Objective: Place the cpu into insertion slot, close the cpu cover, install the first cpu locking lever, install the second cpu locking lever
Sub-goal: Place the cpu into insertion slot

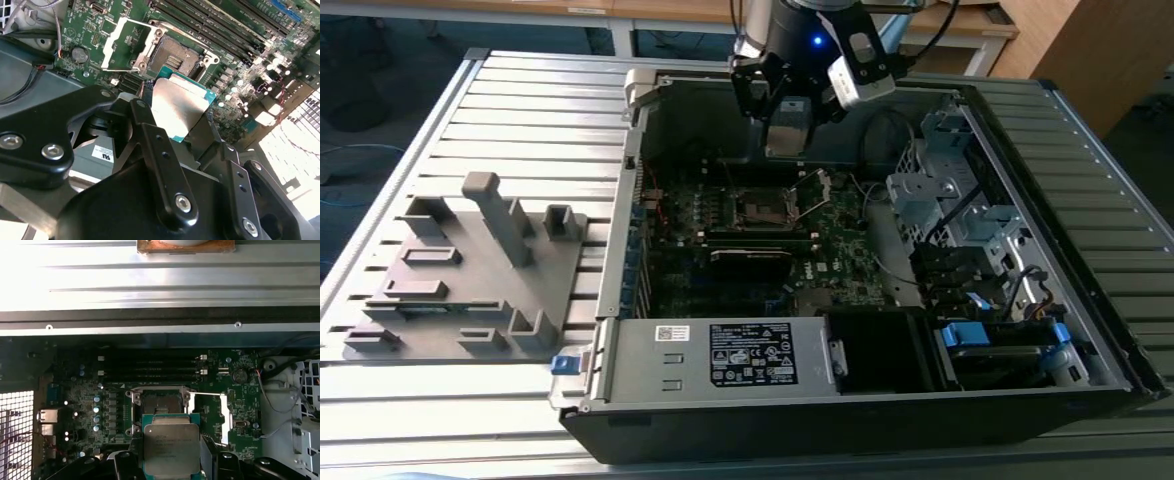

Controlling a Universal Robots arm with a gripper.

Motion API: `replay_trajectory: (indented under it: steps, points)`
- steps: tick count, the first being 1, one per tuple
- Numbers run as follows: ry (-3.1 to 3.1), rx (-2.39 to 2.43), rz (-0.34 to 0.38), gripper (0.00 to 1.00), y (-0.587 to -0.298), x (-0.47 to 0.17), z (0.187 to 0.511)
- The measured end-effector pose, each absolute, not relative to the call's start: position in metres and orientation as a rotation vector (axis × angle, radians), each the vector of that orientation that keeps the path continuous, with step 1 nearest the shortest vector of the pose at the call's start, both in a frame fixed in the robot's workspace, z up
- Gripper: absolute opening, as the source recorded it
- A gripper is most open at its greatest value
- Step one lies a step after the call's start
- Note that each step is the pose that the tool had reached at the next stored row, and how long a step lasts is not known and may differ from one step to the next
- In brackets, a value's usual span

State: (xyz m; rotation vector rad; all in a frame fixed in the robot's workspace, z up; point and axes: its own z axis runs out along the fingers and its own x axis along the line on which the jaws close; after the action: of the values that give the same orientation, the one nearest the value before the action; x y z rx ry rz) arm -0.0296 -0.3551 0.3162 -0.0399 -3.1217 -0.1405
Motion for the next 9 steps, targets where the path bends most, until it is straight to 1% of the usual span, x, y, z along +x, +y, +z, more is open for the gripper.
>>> replay_trajectory:
  steps: [9]
  points:
    - [-3.122, -0.04, -0.14, 0.54, -0.3551, -0.0297, 0.3092]
